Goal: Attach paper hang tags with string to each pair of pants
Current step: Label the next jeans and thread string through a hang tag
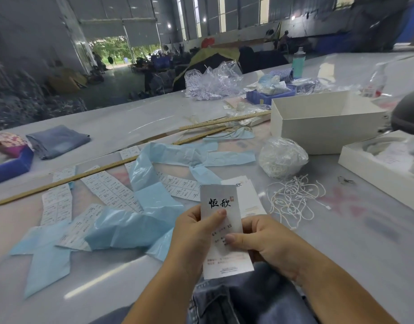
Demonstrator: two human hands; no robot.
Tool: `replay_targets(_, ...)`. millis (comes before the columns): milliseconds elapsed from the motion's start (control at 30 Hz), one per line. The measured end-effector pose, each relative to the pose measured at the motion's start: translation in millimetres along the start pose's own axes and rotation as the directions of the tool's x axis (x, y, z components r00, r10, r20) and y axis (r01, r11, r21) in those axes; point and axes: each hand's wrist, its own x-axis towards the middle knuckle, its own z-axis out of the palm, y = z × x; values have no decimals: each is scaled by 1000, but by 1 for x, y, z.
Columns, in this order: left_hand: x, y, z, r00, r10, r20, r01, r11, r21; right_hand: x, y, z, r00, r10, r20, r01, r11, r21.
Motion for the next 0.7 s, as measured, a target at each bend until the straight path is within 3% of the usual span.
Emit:
replay_targets(233, -50, 7, -9, 997, -5, -73, 2, 999, -42, -31, -5, 24, 992, 5, 124, 0, 999, -39)
replay_targets(400, -68, 11, -23, 976, 73, -203, -42, 987, 156, -41, 1, 39, 968, -11, 249, 37, 995, -98)
replay_targets(533, -86, 4, -32, 934, 226, -278, -132, 939, 317, -49, -2, 46, 932, 14, 362, 12, 997, -70)
replay_targets(700, -103, 2, -38, 902, 311, -300, -186, 906, 381, -58, -5, 56, 934, 7, 357, 35, 993, -111)
